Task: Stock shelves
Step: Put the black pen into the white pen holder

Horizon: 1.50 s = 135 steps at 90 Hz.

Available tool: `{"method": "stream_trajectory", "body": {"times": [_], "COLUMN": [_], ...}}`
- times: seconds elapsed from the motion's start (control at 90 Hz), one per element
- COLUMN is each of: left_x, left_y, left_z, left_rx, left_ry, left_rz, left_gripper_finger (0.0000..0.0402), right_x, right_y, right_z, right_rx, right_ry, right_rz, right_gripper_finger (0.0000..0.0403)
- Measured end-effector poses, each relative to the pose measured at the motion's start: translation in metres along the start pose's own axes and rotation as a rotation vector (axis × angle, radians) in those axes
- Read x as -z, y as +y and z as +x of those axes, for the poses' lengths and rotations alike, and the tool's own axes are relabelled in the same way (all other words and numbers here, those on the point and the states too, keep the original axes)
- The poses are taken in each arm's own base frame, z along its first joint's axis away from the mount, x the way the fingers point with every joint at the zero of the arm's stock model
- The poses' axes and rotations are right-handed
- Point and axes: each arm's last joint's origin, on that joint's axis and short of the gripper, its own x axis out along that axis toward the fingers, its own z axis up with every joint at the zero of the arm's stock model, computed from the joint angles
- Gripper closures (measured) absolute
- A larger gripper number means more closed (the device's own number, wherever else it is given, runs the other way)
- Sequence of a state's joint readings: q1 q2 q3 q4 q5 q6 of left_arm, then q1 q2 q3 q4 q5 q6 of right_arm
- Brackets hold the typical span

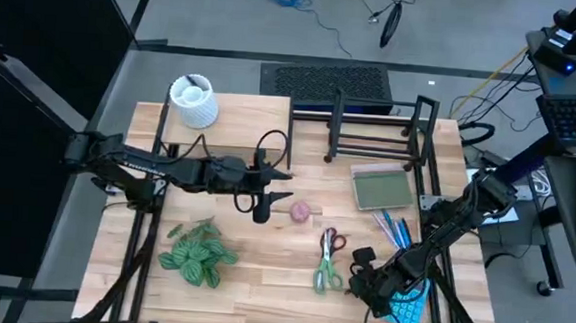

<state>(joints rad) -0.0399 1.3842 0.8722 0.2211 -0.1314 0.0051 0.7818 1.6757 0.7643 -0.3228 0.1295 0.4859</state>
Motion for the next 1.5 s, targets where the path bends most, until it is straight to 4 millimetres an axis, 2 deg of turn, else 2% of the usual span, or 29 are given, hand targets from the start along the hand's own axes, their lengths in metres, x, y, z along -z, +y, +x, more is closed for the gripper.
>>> {"method": "stream_trajectory", "body": {"times": [0.267,0.567,1.011,1.144,1.3,1.4,1.5], "left_x": [0.0,0.0,-0.001,-0.001,-0.001,-0.001,-0.001], "left_y": [0.0,0.0,0.0,0.0,0.0,0.0,0.0], "left_z": [0.0,0.0,0.0,0.0,0.0,0.0,0.0], "left_rx": [0.0,0.0,0.0,0.0,0.0,0.0,0.0], "left_ry": [0.0,-0.002,-0.01,-0.01,-0.01,-0.01,-0.009], "left_rz": [0.0,0.001,0.0,0.001,0.001,0.001,0.001], "left_gripper_finger": [0.0212,0.0212,0.0212,0.0212,0.0212,0.0212,0.0212], "right_x": [0.0,-0.01,-0.024,-0.026,-0.025,-0.023,-0.019], "right_y": [0.0,-0.003,-0.025,-0.032,-0.029,-0.021,-0.014], "right_z": [-0.002,-0.026,-0.044,-0.051,-0.053,-0.053,-0.054], "right_rx": [-0.004,-0.012,-0.008,-0.031,-0.127,-0.159,-0.162], "right_ry": [-0.011,-0.103,-0.185,-0.187,-0.157,-0.14,-0.139], "right_rz": [0.033,0.019,0.03,0.082,0.218,0.248,0.237], "right_gripper_finger": [0.0395,0.0398,0.0399,0.0401,0.0403,0.0383,0.0343]}}
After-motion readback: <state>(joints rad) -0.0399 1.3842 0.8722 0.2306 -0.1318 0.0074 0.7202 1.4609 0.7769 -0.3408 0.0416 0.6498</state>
